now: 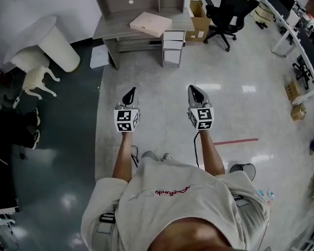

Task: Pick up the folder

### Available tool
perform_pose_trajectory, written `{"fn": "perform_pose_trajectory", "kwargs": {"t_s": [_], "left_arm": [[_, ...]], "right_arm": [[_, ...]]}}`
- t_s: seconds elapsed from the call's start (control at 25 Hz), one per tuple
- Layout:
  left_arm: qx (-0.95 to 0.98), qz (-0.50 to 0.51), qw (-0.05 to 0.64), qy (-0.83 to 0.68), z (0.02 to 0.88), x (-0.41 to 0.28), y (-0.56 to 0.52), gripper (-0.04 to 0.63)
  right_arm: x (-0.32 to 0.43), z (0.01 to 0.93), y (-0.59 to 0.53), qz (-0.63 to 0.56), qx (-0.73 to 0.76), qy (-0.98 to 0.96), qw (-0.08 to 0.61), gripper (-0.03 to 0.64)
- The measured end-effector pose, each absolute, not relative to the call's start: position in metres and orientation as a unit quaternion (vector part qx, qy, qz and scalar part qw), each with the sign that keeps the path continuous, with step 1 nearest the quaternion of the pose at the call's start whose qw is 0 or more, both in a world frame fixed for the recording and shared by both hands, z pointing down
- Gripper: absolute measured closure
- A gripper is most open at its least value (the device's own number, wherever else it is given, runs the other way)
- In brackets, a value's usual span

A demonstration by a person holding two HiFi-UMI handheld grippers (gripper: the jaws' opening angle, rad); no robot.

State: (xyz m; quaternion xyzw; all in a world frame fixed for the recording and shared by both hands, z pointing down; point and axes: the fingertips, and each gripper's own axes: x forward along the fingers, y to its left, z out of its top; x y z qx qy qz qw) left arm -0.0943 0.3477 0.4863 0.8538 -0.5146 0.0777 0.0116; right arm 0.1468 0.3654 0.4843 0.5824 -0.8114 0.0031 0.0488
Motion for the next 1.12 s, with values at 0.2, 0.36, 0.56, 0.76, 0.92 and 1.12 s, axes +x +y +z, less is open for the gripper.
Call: {"fn": "perform_pose_trajectory", "kwargs": {"t_s": [0.2,0.36,0.56,0.76,0.92,1.12], "left_arm": [[0.852,0.078,0.015,-0.518,0.491,-0.087,0.349,0.595],[0.851,0.075,0.019,-0.52,0.494,-0.085,0.346,0.595],[0.85,0.073,0.027,-0.521,0.501,-0.08,0.34,0.595],[0.853,0.076,0.02,-0.516,0.504,-0.072,0.329,0.595],[0.855,0.071,0.022,-0.513,0.508,-0.065,0.311,0.595],[0.856,0.064,0.026,-0.512,0.512,-0.064,0.281,0.595]], "right_arm": [[0.152,0.489,0.367,0.005,0.577,-0.815,0.049,0.609],[0.153,0.49,0.363,0.006,0.574,-0.817,0.049,0.611],[0.154,0.494,0.358,0.003,0.57,-0.82,0.055,0.609],[0.158,0.498,0.347,0.005,0.572,-0.819,0.052,0.611],[0.16,0.499,0.329,0.001,0.574,-0.818,0.051,0.611],[0.158,0.503,0.3,0.002,0.575,-0.817,0.053,0.611]]}}
